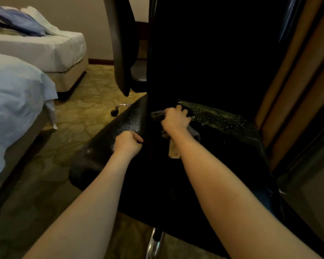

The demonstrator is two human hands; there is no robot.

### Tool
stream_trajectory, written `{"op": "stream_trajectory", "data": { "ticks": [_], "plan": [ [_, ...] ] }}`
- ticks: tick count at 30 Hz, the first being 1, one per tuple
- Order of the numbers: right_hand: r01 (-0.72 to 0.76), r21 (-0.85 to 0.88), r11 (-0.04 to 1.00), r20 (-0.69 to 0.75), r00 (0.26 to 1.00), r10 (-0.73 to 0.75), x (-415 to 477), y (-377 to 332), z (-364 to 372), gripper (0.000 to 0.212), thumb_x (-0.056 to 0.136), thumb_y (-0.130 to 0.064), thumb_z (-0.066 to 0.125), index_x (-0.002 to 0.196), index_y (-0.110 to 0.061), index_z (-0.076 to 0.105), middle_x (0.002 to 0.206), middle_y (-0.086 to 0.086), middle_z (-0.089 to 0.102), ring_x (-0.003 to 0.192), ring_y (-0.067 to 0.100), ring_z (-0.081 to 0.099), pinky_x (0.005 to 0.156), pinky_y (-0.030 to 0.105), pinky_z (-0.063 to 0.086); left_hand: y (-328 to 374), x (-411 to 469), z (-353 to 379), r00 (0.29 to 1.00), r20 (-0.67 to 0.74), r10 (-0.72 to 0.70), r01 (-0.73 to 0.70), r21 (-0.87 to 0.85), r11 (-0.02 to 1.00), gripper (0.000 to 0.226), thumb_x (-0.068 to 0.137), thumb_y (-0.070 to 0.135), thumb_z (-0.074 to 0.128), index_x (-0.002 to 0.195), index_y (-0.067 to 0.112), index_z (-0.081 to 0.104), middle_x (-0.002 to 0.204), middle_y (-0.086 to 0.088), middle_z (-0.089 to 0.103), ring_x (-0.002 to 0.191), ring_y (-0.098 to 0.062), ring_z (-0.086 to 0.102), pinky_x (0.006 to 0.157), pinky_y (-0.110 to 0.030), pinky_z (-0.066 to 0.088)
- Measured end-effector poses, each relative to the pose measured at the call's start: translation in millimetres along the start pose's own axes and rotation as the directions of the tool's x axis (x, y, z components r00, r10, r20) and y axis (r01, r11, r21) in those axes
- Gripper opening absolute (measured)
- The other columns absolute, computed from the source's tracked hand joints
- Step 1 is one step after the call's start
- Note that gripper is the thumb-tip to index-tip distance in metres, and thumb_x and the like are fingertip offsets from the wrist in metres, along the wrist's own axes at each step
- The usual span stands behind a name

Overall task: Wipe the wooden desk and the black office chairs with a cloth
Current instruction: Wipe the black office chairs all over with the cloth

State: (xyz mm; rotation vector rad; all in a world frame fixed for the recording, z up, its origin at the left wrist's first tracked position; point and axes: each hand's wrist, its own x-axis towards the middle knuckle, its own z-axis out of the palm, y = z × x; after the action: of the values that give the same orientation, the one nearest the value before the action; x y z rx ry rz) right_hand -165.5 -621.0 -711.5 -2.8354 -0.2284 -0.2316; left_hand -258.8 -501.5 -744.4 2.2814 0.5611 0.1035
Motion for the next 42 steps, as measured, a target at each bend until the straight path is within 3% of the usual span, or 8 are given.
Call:
{"op": "stream_trajectory", "data": {
  "ticks": [12, 17, 23, 26, 29, 32, 37, 42],
  "plan": [
    [-0.35, -0.095, 0.932, -0.032, 0.937, 0.349, -57.4, 184.3, -69.3, 0.028, 0.098, -0.012, 0.045, 0.121, 0.0, 0.054, 0.132, 0.021, 0.035, 0.119, 0.044, 0.032, 0.093, 0.057, 0.033, 1.9, -18.1, 8.5, 0.995, -0.064, 0.071, -0.067, 0.067, 0.995, 0.011, 0.09, 0.01, 0.058, 0.094, 0.018, 0.065, 0.112, -0.01, 0.062, 0.109, -0.028, 0.055, 0.089, -0.034, 0.044],
    [-0.354, -0.029, 0.935, -0.137, 0.928, 0.348, -85.3, 159.6, -73.3, 0.031, 0.097, -0.012, 0.045, 0.126, -0.005, 0.052, 0.133, 0.021, 0.036, 0.119, 0.044, 0.033, 0.093, 0.055, 0.035, 4.9, -23.9, 8.2, 0.996, -0.071, 0.059, -0.057, 0.027, 0.998, 0.014, 0.091, 0.009, 0.055, 0.09, 0.018, 0.065, 0.113, -0.011, 0.063, 0.108, -0.028, 0.055, 0.082, -0.032, 0.043],
    [-0.118, 0.268, 0.956, -0.11, 0.982, 0.152, -136.0, 45.7, -60.0, 0.047, 0.089, -0.013, 0.05, 0.136, -0.02, 0.048, 0.136, 0.015, 0.038, 0.122, 0.04, 0.036, 0.1, 0.047, 0.036, -1.5, -42.5, -36.4, 0.95, 0.285, 0.13, -0.057, -0.249, 0.967, 0.041, 0.091, -0.006, 0.046, 0.126, 0.012, 0.056, 0.122, -0.01, 0.054, 0.118, -0.027, 0.051, 0.094, -0.03, 0.041],
    [-0.069, 0.248, 0.966, -0.027, 0.997, 0.078, -160.7, -19.2, -34.3, 0.047, 0.087, -0.017, 0.053, 0.134, -0.023, 0.048, 0.138, 0.012, 0.037, 0.124, 0.036, 0.035, 0.1, 0.046, 0.037, -18.2, -54.9, -36.3, 0.976, 0.18, 0.12, -0.089, -0.17, 0.981, 0.032, 0.086, 0.001, 0.062, 0.116, 0.011, 0.062, 0.096, -0.004, 0.059, 0.112, -0.03, 0.055, 0.087, -0.028, 0.041],
    [0.008, 0.046, 0.999, -0.028, 1.0, -0.007, -183.3, -52.9, -6.0, 0.049, 0.088, -0.024, 0.057, 0.135, -0.022, 0.042, 0.144, 0.012, 0.025, 0.13, 0.036, 0.026, 0.101, 0.049, 0.031, -27.0, -67.1, -21.8, 0.994, -0.04, 0.104, -0.106, -0.051, 0.993, 0.024, 0.089, 0.01, 0.058, 0.112, 0.008, 0.064, 0.111, -0.013, 0.064, 0.112, -0.031, 0.055, 0.089, -0.03, 0.04],
    [0.078, -0.055, 0.995, -0.081, 0.993, -0.082, -191.2, -43.5, 2.1, 0.051, 0.089, -0.025, 0.057, 0.136, -0.022, 0.038, 0.144, 0.013, 0.024, 0.129, 0.037, 0.025, 0.101, 0.049, 0.03, -23.9, -67.2, -16.6, 0.992, -0.077, 0.101, -0.104, -0.028, 0.994, 0.023, 0.091, 0.009, 0.052, 0.113, 0.006, 0.06, 0.112, -0.013, 0.062, 0.112, -0.03, 0.054, 0.09, -0.03, 0.039],
    [-0.01, -0.069, 0.998, -0.131, 0.991, 0.001, -198.2, 8.0, -13.6, 0.053, 0.086, -0.024, 0.057, 0.136, -0.024, 0.04, 0.14, 0.012, 0.03, 0.125, 0.036, 0.03, 0.098, 0.047, 0.033, -27.1, -66.5, -18.4, 0.996, 0.03, 0.082, -0.078, -0.129, 0.989, 0.015, 0.084, 0.007, 0.065, 0.083, 0.018, 0.056, 0.076, 0.006, 0.049, 0.091, -0.017, 0.052, 0.081, -0.024, 0.039],
    [-0.22, -0.078, 0.972, -0.174, 0.963, 0.204, -201.2, 73.4, -35.8, 0.054, 0.086, -0.023, 0.057, 0.137, -0.022, 0.041, 0.138, 0.015, 0.033, 0.122, 0.039, 0.033, 0.097, 0.047, 0.035, -26.0, -71.5, -12.3, 0.997, 0.011, 0.083, -0.08, -0.146, 0.986, 0.015, 0.086, 0.007, 0.064, 0.1, 0.011, 0.062, 0.083, 0.002, 0.051, 0.092, -0.016, 0.051, 0.08, -0.024, 0.04]
  ]
}}
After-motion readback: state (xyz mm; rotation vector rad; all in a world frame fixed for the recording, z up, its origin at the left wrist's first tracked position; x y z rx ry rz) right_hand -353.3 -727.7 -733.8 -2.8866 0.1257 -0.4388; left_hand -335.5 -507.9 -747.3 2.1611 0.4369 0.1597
